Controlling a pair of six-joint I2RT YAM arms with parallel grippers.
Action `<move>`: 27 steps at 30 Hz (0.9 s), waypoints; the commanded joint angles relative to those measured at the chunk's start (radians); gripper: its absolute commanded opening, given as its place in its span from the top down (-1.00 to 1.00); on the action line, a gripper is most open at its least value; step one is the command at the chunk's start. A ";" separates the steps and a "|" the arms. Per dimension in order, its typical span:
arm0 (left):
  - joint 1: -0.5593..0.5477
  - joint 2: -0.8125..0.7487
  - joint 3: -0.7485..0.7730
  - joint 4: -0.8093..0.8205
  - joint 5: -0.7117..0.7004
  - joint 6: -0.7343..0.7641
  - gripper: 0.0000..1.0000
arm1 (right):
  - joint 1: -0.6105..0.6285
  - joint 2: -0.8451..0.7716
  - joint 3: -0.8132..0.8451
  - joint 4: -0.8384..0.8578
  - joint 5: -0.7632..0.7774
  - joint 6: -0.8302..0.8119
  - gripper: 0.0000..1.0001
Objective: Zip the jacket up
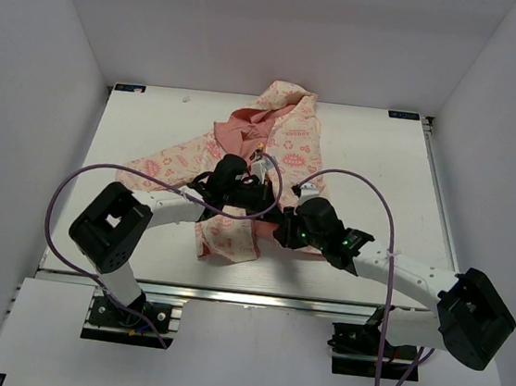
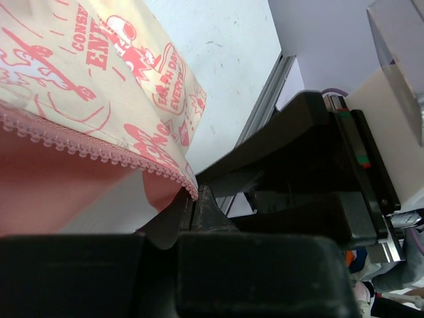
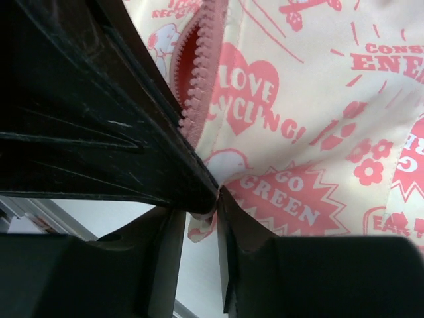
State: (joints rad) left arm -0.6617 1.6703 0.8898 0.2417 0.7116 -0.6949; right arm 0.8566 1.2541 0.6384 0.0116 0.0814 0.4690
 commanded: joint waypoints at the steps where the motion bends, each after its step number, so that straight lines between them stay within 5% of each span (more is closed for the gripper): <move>1: -0.007 -0.063 -0.011 0.044 0.028 -0.014 1.00 | -0.005 -0.001 -0.014 0.074 -0.018 -0.009 0.41; 6: -0.010 -0.069 -0.015 0.038 0.012 -0.017 1.00 | -0.007 -0.035 -0.036 0.102 -0.042 -0.023 0.93; 11: -0.010 -0.078 0.007 -0.010 -0.023 0.011 0.97 | -0.018 -0.077 -0.060 0.082 -0.068 -0.052 1.00; 15: -0.009 -0.108 0.020 -0.134 -0.070 0.069 -0.32 | -0.042 -0.113 -0.066 0.044 -0.139 -0.067 1.00; 16: -0.009 -0.124 0.017 -0.198 -0.089 0.081 -0.49 | -0.045 -0.130 -0.069 0.038 -0.158 -0.078 1.00; 21: -0.010 -0.259 -0.031 -0.421 -0.282 0.136 -0.96 | -0.079 -0.154 -0.060 -0.087 -0.258 -0.135 1.00; 27: -0.018 -0.376 -0.081 -0.685 -0.477 0.077 -0.96 | -0.096 -0.170 -0.049 -0.168 -0.256 -0.132 1.00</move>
State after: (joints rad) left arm -0.6716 1.3285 0.8337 -0.2523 0.3763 -0.5991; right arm 0.7666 1.1038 0.5720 -0.0959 -0.1356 0.3607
